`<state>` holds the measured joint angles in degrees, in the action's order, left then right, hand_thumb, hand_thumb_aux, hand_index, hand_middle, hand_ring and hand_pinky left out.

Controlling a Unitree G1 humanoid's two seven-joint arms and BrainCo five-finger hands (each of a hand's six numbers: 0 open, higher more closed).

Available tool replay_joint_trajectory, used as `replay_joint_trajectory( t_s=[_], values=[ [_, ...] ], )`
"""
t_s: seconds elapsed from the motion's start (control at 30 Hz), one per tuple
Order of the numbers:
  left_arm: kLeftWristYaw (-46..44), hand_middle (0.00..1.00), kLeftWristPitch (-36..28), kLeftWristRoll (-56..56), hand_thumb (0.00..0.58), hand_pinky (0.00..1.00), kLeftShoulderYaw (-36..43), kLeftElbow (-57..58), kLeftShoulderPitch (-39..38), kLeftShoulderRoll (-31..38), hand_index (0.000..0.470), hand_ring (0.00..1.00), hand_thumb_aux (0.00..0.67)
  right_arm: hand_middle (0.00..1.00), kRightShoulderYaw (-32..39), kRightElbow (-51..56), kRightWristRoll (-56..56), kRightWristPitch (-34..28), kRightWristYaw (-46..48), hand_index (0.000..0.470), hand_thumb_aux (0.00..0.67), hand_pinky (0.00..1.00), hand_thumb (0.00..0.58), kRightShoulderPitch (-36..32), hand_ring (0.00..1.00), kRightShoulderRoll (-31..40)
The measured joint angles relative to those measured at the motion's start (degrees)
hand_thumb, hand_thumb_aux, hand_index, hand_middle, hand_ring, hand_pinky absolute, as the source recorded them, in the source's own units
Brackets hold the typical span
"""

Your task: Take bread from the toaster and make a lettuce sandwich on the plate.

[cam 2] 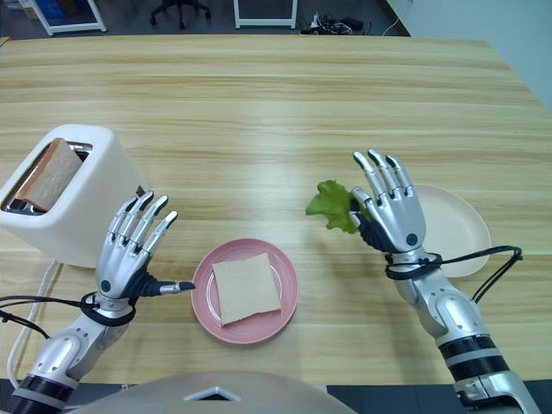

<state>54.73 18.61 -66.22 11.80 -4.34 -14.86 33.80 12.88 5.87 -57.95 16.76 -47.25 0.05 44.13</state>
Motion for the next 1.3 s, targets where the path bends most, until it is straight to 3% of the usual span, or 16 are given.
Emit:
replay_joint_trajectory(
  t_s=[0.17, 0.33, 0.53, 0.87, 0.9, 0.93, 0.97, 1.0, 1.03, 1.07, 1.3],
  values=[
    [0.75, 0.00, -0.40, 0.21, 0.000, 0.00, -0.02, 2.17, 1.72, -0.81, 0.000, 0.00, 0.000, 0.00, 3.90, -3.51, -3.50, 5.22, -1.27, 0.470, 0.670, 0.00, 0.580, -1.49, 0.00, -2.11],
    [0.98, 0.00, -0.30, 0.78, 0.000, 0.00, 0.54, 3.88, 4.35, -1.38, 0.000, 0.00, 0.000, 0.00, 9.73, -2.62, -7.12, 8.38, -1.62, 0.470, 0.670, 0.00, 0.580, -9.69, 0.00, -8.36],
    [1.07, 0.00, -0.47, 1.23, 0.000, 0.00, 0.46, 4.64, 5.13, -1.36, 0.000, 0.00, 0.000, 0.00, 21.28, 1.15, -13.18, 12.80, -1.51, 0.470, 0.670, 0.00, 0.580, -11.79, 0.00, -14.09],
    [1.06, 0.00, -1.55, 2.28, 0.000, 0.00, -1.79, 5.61, 5.96, -1.06, 0.000, 0.00, 0.000, 0.00, 22.63, -1.25, -11.57, 18.57, -1.05, 0.470, 0.670, 0.00, 0.580, -4.44, 0.00, -7.56],
    [1.06, 0.00, -1.69, 2.40, 0.000, 0.00, -2.34, 5.62, 5.95, -0.97, 0.000, 0.00, 0.000, 0.00, 22.22, -1.82, -11.00, 19.01, -0.70, 0.455, 0.649, 0.00, 0.579, -4.35, 0.00, -6.93],
    [1.04, 0.00, -1.80, 3.24, 0.000, 0.00, -3.16, 5.62, 5.92, -0.63, 0.000, 0.00, 0.000, 0.00, 21.52, -2.42, -9.80, 19.83, 0.37, 0.404, 0.575, 0.00, 0.568, -4.20, 0.00, -5.95],
    [1.02, 0.00, -1.90, 3.49, 0.000, 0.00, -3.63, 5.56, 5.79, -0.23, 0.000, 0.00, 0.000, 0.00, 21.05, -2.49, -9.24, 20.26, 1.46, 0.278, 0.397, 0.00, 0.484, -4.03, 0.00, -5.27],
    [0.97, 0.00, -2.15, 3.80, 0.000, 0.00, -3.99, 5.52, 5.53, 0.17, 0.000, 0.00, 0.000, 0.00, 20.69, -2.46, -8.58, 20.53, 2.50, 0.201, 0.286, 0.00, 0.390, -3.68, 0.00, -4.73],
    [0.92, 0.00, -2.33, 3.95, 0.000, 0.00, -4.47, 5.41, 5.21, 0.42, 0.000, 0.00, 0.000, 0.00, 20.31, -2.42, -8.06, 20.68, 3.58, 0.063, 0.089, 0.00, 0.144, -3.24, 0.00, -4.26],
    [0.89, 0.00, -2.44, 4.08, 0.000, 0.00, -4.83, 5.24, 4.89, 0.70, 0.000, 0.00, 0.000, 0.00, 20.20, -2.39, -7.79, 20.73, 4.25, 0.000, 0.000, 0.00, 0.000, -2.97, 0.00, -3.98],
    [-2.89, 0.00, -5.75, 5.44, 0.000, 0.00, -9.76, -0.85, 0.31, 0.97, 0.000, 0.00, 0.000, 0.00, 19.79, 0.27, -7.37, 19.85, 8.61, 0.000, 0.000, 0.00, 0.000, -2.34, 0.00, -4.46]
  ],
)
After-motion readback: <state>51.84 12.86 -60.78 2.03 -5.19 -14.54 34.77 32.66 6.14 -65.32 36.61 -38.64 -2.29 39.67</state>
